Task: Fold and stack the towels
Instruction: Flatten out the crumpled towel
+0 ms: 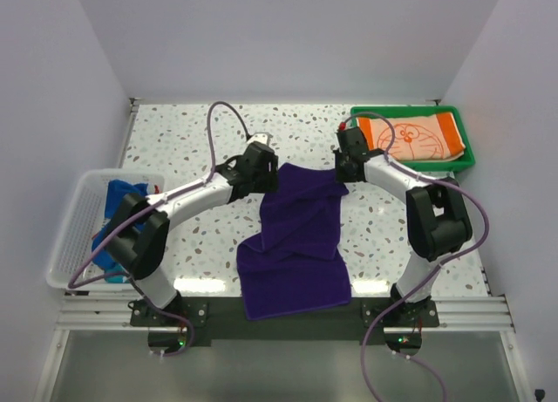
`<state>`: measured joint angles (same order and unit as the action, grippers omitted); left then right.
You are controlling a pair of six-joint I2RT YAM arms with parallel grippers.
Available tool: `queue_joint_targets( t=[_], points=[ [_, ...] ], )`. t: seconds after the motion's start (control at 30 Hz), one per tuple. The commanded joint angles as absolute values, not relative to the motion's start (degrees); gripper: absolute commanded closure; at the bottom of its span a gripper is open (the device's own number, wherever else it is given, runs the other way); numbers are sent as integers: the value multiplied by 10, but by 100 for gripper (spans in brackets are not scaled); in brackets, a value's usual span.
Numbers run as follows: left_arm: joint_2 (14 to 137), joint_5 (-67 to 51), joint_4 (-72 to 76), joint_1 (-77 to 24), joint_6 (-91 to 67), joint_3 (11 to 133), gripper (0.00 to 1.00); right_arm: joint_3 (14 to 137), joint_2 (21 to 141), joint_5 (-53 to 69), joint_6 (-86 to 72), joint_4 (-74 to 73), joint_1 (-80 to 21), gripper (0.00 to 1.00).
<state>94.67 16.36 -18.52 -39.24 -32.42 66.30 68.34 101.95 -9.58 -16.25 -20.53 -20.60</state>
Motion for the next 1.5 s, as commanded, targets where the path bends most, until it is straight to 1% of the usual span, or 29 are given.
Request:
queue_joint_targets(
  t=[0.0, 0.13, 0.27, 0.4, 0.63, 0.73, 0.77, 0.83, 0.87, 0.9, 0.93, 0.97, 1.0, 1.03, 1.1, 1.2, 1.3, 1.33, 1.37, 1.4, 1.47],
  points=[
    [990, 160, -167, -362, -333, 669, 30, 683, 1026, -102, -178, -194, -199, 97],
    [1050, 143, -159, -349, -327, 691, 32, 679, 1028, -74, -171, -180, -199, 96],
    [1085, 129, -136, -346, -317, 711, 38, 680, 1030, -60, -164, -177, -199, 96],
    [1111, 106, -130, -346, -319, 729, 39, 678, 1029, -59, -159, -173, -200, 96],
    [1170, 91, -120, -350, -315, 768, 50, 677, 1034, -55, -158, -171, -199, 96],
    [1193, 98, -121, -353, -314, 783, 60, 677, 1034, -54, -158, -167, -200, 95],
    [1200, 100, -122, -354, -314, 787, 69, 677, 1036, -53, -159, -166, -199, 96],
    [1211, 120, -134, -356, -310, 799, 83, 677, 1036, -51, -159, -166, -200, 96],
    [1211, 135, -149, -355, -306, 807, 94, 678, 1034, -47, -161, -166, -200, 96],
    [1208, 157, -168, -356, -289, 829, 99, 680, 1034, -45, -160, -166, -199, 96],
    [1190, 223, -191, -356, -280, 842, 100, 682, 1028, -42, -160, -167, -199, 96],
    [1177, 271, -251, -360, -272, 858, 100, 685, 1025, -40, -160, -167, -200, 96],
    [1162, 329, -279, -379, -253, 891, 100, 689, 1020, -24, -159, -167, -200, 96],
    [1138, 444, -315, -394, -244, 903, 100, 689, 1014, -17, -160, -164, -200, 96],
    [1128, 492, -340, -429, -236, 931, 100, 686, 1004, -13, -161, -157, -200, 96],
    [1154, 472, -410, -452, -274, 961, 99, 679, 1007, -13, -165, -153, -200, 96],
    [1158, 467, -424, -485, -289, 944, 82, 669, 1017, -11, -171, -150, -200, 96],
    [1149, 452, -406, -489, -291, 935, 68, 665, 1016, -11, -172, -144, -200, 96],
    [1137, 433, -387, -492, -289, 904, 66, 659, 1017, -11, -174, -143, -199, 96],
    [1102, 386, -368, -492, -289, 886, 65, 658, 1018, -12, -173, -144, -200, 96],
    [1064, 340, -294, -490, -287, 829, 62, 654, 1016, -20, -170, -146, -200, 96]
  ],
)
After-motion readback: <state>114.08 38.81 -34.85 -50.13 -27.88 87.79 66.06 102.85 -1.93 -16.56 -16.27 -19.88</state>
